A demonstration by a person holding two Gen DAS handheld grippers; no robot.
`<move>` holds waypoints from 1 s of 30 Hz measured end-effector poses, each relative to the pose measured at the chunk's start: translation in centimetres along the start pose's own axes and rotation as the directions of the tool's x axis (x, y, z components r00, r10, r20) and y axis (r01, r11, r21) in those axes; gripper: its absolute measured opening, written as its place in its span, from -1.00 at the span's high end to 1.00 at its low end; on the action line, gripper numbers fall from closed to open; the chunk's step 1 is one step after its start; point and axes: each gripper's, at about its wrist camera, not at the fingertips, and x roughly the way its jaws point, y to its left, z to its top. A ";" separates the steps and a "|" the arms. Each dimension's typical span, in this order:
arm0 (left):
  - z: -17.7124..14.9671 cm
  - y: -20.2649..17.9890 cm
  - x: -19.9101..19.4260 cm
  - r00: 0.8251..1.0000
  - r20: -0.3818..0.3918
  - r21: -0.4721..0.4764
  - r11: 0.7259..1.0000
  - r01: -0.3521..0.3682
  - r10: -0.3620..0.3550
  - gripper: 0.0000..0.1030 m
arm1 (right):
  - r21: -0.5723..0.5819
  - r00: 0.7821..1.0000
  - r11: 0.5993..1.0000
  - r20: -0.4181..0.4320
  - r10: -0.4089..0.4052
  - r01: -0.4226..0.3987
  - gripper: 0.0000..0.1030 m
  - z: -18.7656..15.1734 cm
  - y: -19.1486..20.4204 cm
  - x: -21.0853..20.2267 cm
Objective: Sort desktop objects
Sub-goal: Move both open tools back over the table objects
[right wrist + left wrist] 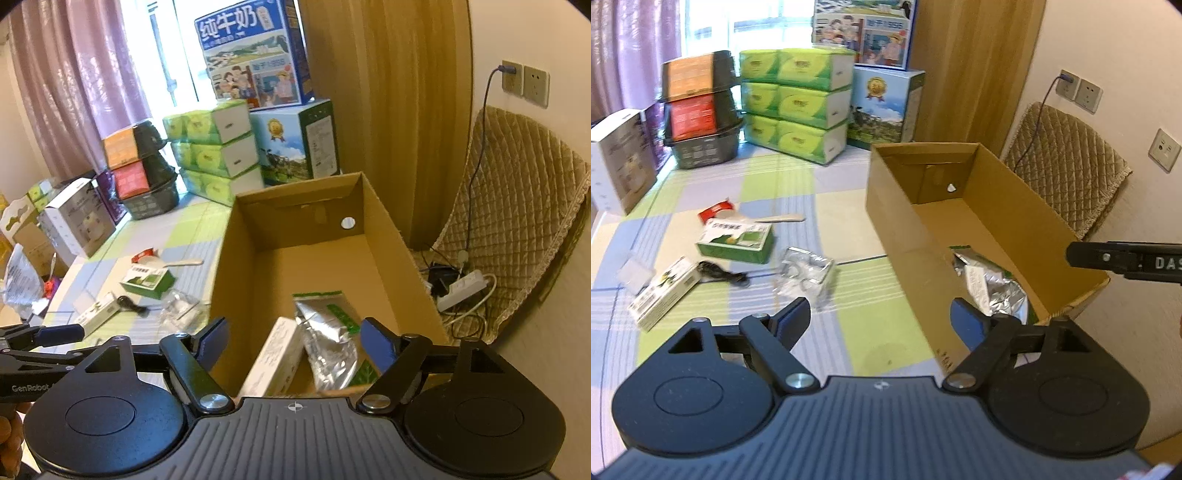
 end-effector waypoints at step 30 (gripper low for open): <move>-7.5 11.5 -11.1 0.973 -0.001 -0.099 0.968 -0.229 0.230 -0.74 | -0.162 0.983 0.970 -0.015 0.183 -0.183 -0.73 -3.8 12.9 -3.5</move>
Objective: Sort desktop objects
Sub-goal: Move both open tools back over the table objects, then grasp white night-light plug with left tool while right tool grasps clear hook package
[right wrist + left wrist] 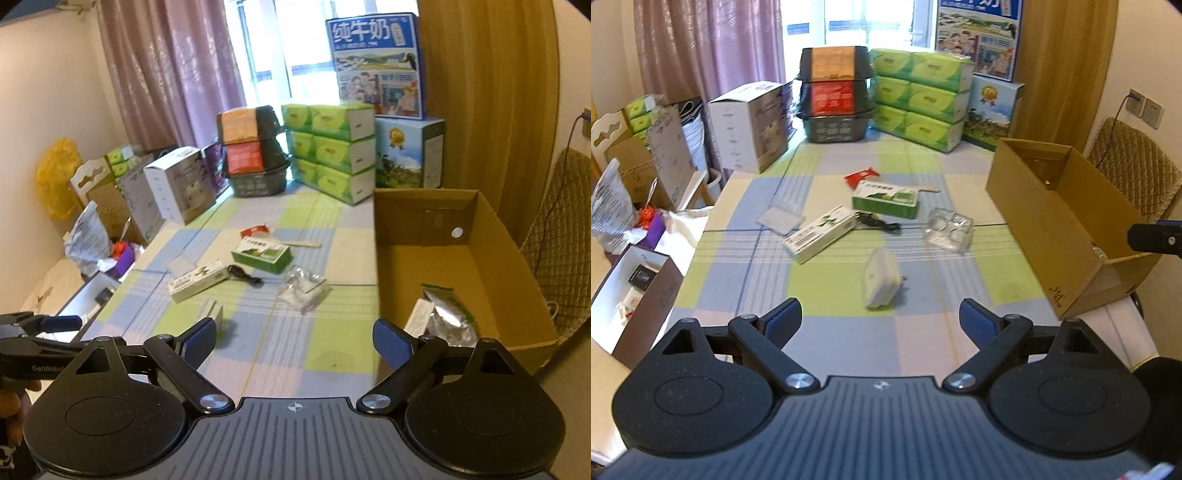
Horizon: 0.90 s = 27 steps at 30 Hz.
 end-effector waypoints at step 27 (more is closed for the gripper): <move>1.1 3.4 12.1 0.950 -0.102 0.409 0.858 0.311 -0.296 -0.74 | -0.268 0.971 0.957 -0.233 0.046 -0.110 -0.74 0.5 2.2 14.5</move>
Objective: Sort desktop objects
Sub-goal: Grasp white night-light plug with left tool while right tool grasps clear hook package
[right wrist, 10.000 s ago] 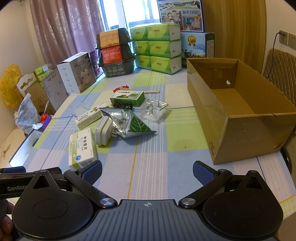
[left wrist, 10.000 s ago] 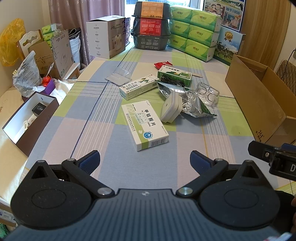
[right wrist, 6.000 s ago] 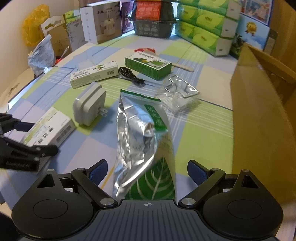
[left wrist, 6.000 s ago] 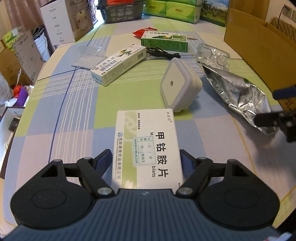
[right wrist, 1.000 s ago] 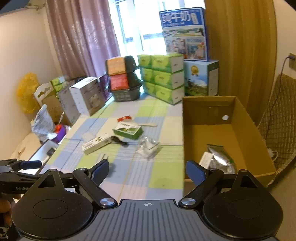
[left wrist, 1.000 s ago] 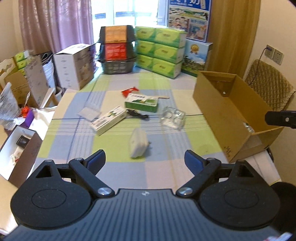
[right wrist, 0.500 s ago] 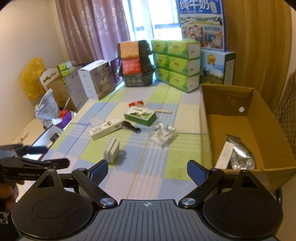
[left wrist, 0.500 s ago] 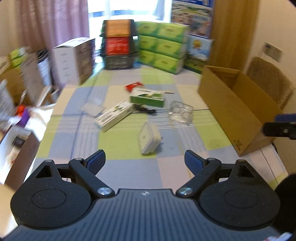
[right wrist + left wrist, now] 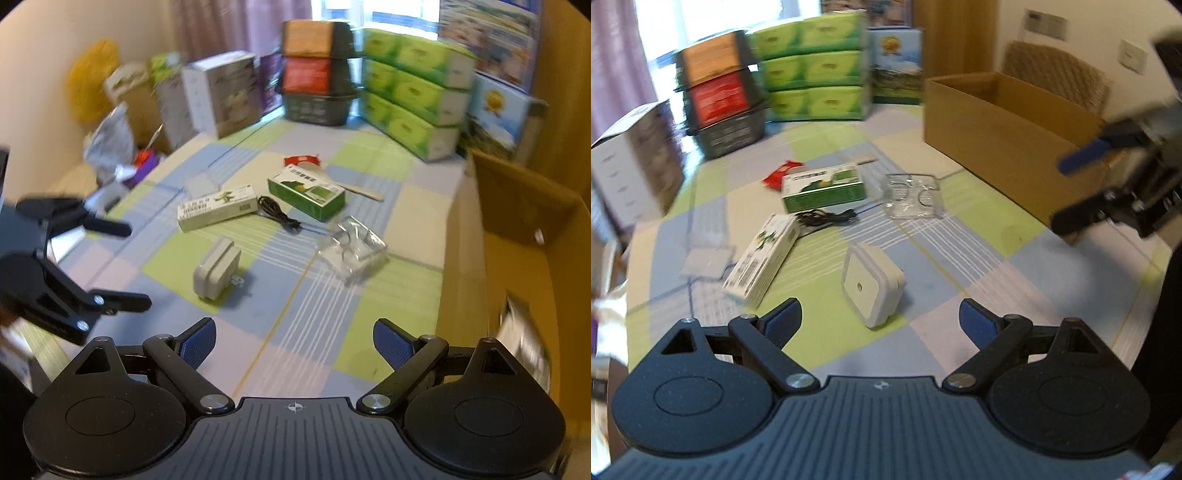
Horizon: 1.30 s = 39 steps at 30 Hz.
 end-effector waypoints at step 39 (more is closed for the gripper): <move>1.4 3.7 10.9 0.969 -0.137 0.178 0.957 0.228 -0.205 -0.19 | -0.477 0.899 0.867 -0.428 -0.090 -0.140 -0.73 9.0 -5.5 20.3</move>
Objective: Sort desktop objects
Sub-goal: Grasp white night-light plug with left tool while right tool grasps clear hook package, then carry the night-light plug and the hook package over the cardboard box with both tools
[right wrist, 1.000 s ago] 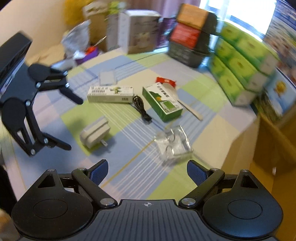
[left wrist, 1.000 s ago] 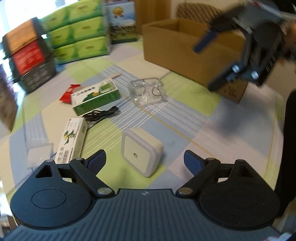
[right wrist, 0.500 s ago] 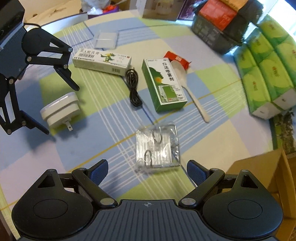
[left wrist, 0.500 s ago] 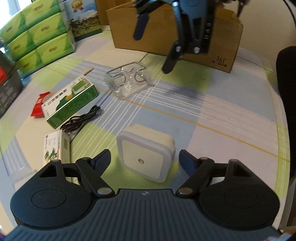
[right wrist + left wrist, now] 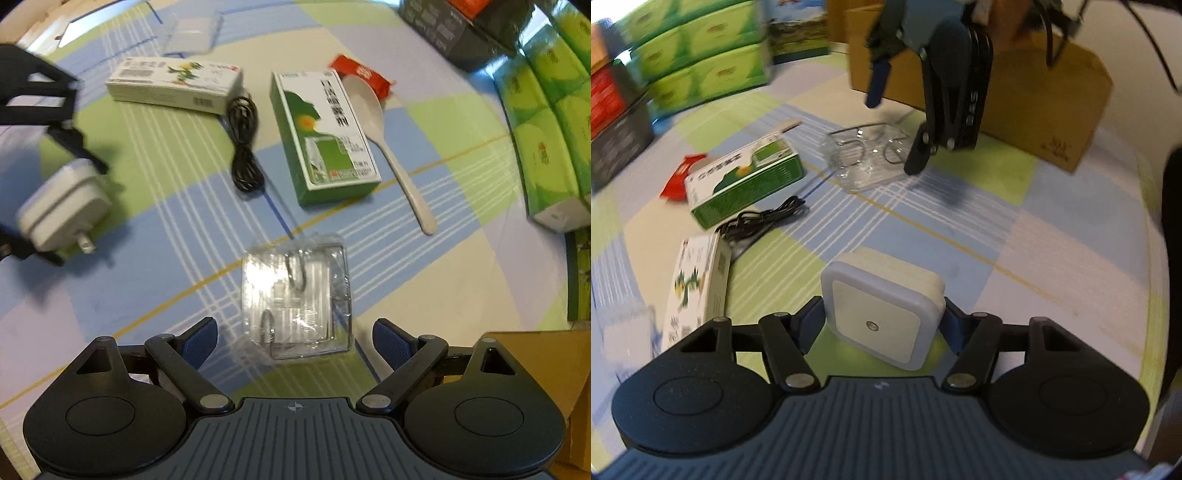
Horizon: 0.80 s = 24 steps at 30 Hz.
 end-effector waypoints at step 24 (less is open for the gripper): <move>-1.1 -3.5 -2.6 0.968 -0.066 -0.460 0.853 -0.246 0.243 -0.18 | 0.555 0.991 0.829 0.136 -0.009 -0.069 -0.06 -8.8 7.6 -4.3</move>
